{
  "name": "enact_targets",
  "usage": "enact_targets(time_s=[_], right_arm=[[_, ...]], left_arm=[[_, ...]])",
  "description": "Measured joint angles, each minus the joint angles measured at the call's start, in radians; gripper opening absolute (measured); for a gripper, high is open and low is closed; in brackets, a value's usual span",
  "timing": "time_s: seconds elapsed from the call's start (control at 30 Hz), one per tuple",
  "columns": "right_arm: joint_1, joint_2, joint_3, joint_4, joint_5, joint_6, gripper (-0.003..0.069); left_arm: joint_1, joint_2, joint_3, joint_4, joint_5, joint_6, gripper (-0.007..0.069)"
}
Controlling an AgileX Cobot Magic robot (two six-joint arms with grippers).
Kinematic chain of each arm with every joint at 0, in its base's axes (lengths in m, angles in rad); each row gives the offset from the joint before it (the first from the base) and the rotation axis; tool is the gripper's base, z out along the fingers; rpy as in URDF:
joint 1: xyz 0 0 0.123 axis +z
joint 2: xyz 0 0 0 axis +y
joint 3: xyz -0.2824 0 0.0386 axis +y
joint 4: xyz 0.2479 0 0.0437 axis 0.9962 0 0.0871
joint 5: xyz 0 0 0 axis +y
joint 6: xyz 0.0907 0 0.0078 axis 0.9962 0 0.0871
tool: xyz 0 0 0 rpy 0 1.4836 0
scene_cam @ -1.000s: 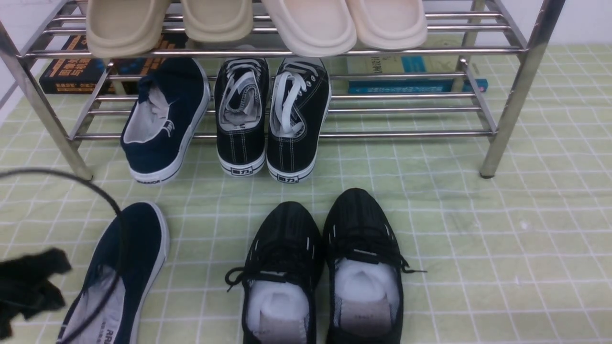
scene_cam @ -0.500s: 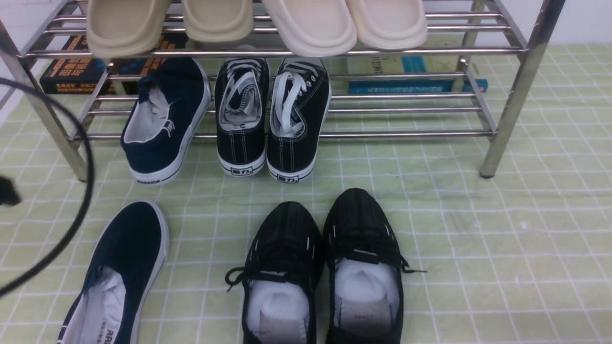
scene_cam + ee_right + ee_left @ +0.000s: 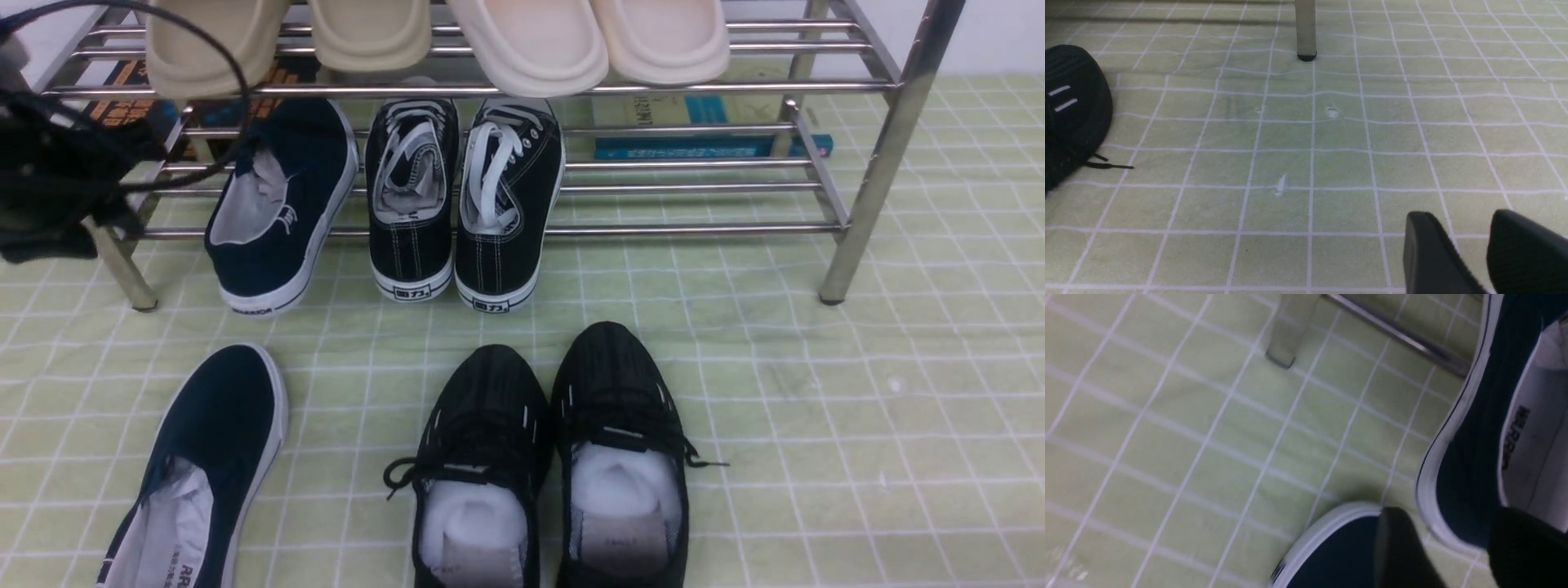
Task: Take the shoes off the shelf with your hand from the green coffee tablecloth.
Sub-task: 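Grasp the leftmost shoe on the bottom shelf of the shoe rack with the left gripper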
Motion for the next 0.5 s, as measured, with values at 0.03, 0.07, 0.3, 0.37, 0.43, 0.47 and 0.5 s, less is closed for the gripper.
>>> enact_targets(time_s=[0.03,0.07,0.3,0.37,0.43,0.47,0.5], right_arm=[[0.000,0.000,0.000,0.000,0.000,0.000,0.0240],[0.000,0.000,0.000,0.000,0.000,0.000,0.0240],[0.000,0.000,0.000,0.000,0.000,0.000,0.0240],[0.000,0.000,0.000,0.000,0.000,0.000,0.0240],[0.000,0.000,0.000,0.000,0.000,0.000,0.0240],[0.000,0.000,0.000,0.000,0.000,0.000,0.0240],[0.000,0.000,0.000,0.000,0.000,0.000,0.0240]], left_arm=[[0.000,0.037,-0.027,-0.028,0.000,0.037,0.0402],[0.000,0.060,-0.043,-0.056,-0.001,0.065,0.0428],[0.000,0.156,-0.072,-0.233,-0.063,0.222,0.0481],[0.000,0.185,-0.072,-0.252,-0.101,0.256,0.0477],[0.000,0.204,-0.072,-0.256,-0.141,0.272,0.0469],[0.000,0.206,-0.072,-0.256,-0.145,0.272,0.0468],[0.000,0.220,-0.072,-0.258,-0.167,0.278,0.0459]])
